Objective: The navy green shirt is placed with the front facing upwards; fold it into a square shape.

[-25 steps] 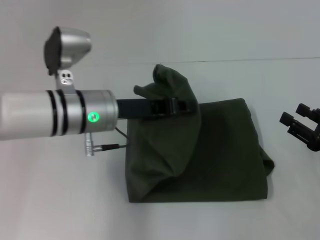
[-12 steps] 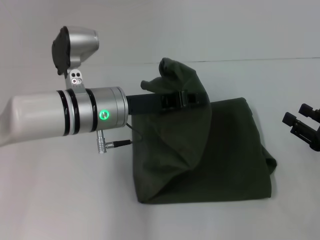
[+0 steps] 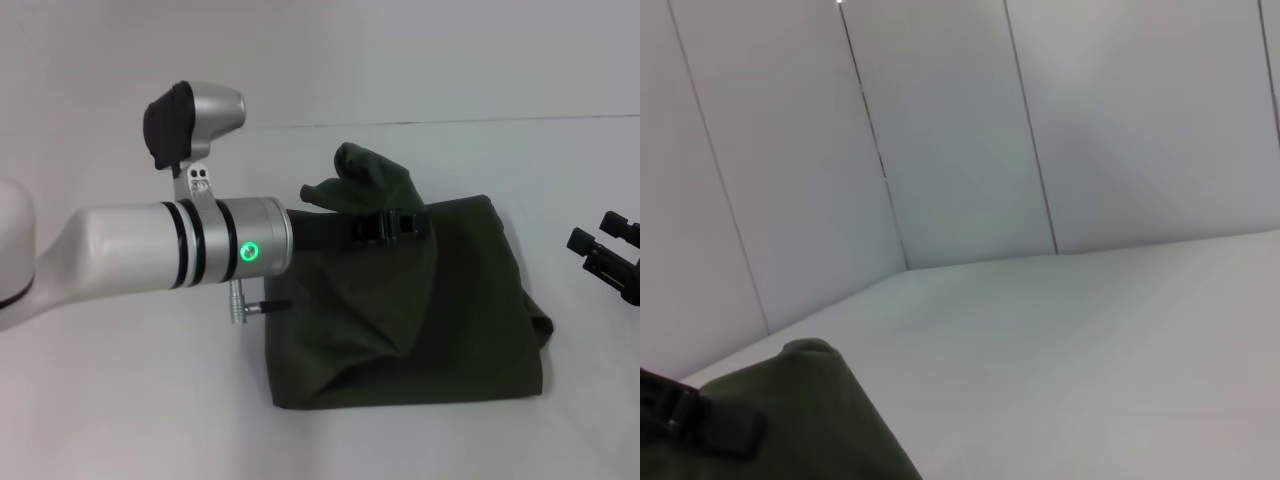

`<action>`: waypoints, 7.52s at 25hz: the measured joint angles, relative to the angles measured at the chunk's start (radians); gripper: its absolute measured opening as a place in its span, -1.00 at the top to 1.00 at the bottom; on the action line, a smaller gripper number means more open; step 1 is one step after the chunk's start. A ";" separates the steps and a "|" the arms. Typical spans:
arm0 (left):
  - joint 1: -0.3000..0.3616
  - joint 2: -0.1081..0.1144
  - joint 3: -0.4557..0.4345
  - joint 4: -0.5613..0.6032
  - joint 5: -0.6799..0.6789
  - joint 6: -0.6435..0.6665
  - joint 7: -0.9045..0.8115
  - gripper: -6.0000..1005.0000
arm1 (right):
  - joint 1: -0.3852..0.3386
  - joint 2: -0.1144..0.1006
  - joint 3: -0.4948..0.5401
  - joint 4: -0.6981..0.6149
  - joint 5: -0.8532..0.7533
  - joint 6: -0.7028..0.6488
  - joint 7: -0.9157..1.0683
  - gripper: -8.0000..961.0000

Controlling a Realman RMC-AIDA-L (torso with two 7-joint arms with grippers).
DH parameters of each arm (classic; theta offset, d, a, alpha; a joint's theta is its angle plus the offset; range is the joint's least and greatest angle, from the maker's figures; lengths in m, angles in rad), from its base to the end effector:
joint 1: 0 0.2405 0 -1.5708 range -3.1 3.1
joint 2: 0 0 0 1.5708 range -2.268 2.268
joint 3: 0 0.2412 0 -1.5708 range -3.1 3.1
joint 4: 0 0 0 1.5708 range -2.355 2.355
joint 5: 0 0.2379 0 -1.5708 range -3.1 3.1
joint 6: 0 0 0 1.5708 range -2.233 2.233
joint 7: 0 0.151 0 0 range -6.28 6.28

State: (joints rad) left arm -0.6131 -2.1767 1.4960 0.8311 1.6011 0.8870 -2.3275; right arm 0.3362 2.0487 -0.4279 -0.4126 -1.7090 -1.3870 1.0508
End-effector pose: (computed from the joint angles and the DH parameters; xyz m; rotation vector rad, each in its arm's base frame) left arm -0.1242 0.3953 -0.1072 -2.4850 -1.4559 -0.7514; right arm 0.3650 0.3078 0.0306 -2.0742 0.7683 0.8233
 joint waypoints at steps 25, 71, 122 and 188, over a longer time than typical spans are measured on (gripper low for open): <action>-0.004 0.000 0.034 -0.109 -0.198 -0.005 0.193 0.79 | 0.008 -0.001 0.000 0.000 0.000 0.003 0.008 -0.35; 0.067 0.014 -0.395 -0.178 -0.108 0.313 0.314 -0.93 | 0.160 0.034 -0.156 -0.004 -0.130 0.195 0.135 -0.35; 0.125 0.020 -0.551 -0.181 -0.020 0.433 0.374 -0.92 | -0.028 0.036 0.003 -0.088 -0.255 -0.031 0.112 -0.36; -0.143 0.014 -0.507 -0.343 0.490 0.182 -0.061 0.41 | 0.018 0.015 0.066 -0.087 -0.069 -0.299 0.101 -0.36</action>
State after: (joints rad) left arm -0.7564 -2.1624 0.9888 0.4879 2.0915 1.0691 -2.3881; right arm 0.3541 2.0633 -0.3620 -0.5000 -1.7778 -1.6857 1.1520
